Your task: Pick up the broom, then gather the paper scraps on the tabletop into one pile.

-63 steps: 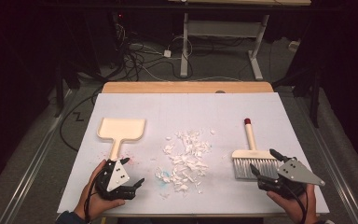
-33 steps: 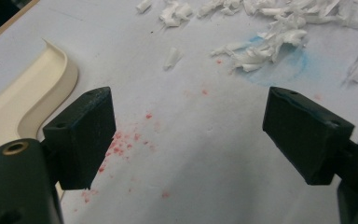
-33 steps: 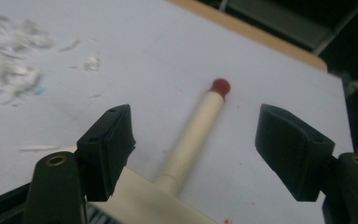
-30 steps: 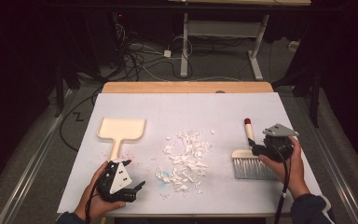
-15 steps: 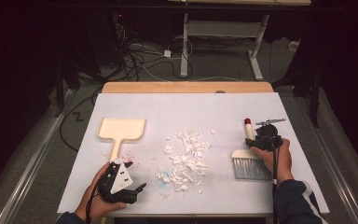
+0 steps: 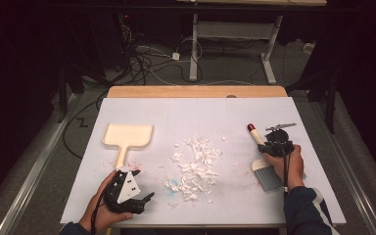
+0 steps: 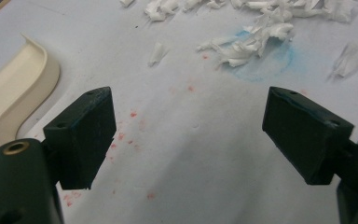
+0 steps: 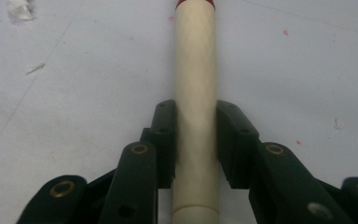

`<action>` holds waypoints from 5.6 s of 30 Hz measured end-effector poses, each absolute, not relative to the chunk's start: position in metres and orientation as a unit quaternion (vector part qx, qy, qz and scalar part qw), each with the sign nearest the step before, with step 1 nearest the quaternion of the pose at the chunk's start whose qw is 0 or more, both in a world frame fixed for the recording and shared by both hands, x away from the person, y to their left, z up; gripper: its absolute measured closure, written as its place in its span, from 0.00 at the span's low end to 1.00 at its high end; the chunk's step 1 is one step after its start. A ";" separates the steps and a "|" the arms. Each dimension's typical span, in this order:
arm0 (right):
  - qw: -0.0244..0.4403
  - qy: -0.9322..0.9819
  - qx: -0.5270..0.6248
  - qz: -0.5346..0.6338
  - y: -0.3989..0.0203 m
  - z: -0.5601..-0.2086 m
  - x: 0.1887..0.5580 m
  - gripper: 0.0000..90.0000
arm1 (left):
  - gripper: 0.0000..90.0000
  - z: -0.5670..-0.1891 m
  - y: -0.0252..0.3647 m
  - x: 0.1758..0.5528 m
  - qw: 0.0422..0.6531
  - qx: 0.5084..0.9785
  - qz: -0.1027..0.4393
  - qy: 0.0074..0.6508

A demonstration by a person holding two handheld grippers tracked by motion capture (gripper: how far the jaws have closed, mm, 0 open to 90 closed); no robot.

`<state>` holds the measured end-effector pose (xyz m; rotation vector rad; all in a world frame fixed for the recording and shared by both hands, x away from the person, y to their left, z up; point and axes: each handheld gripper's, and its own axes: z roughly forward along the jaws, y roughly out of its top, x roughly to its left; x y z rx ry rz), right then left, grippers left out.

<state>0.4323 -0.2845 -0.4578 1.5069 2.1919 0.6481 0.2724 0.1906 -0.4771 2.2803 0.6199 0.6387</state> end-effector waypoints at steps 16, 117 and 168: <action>0.236 0.757 0.509 0.334 -0.304 -0.426 0.401 0.80 | 0.18 -0.475 0.192 0.270 0.343 0.873 0.247 0.244; 0.120 0.875 0.155 0.443 -0.222 -0.379 0.308 0.76 | 0.18 -0.415 0.135 0.294 0.453 0.844 0.235 0.163; 0.350 0.875 0.243 0.230 -0.153 -0.441 0.423 0.76 | 0.18 -0.476 0.214 0.269 0.348 0.862 0.263 0.259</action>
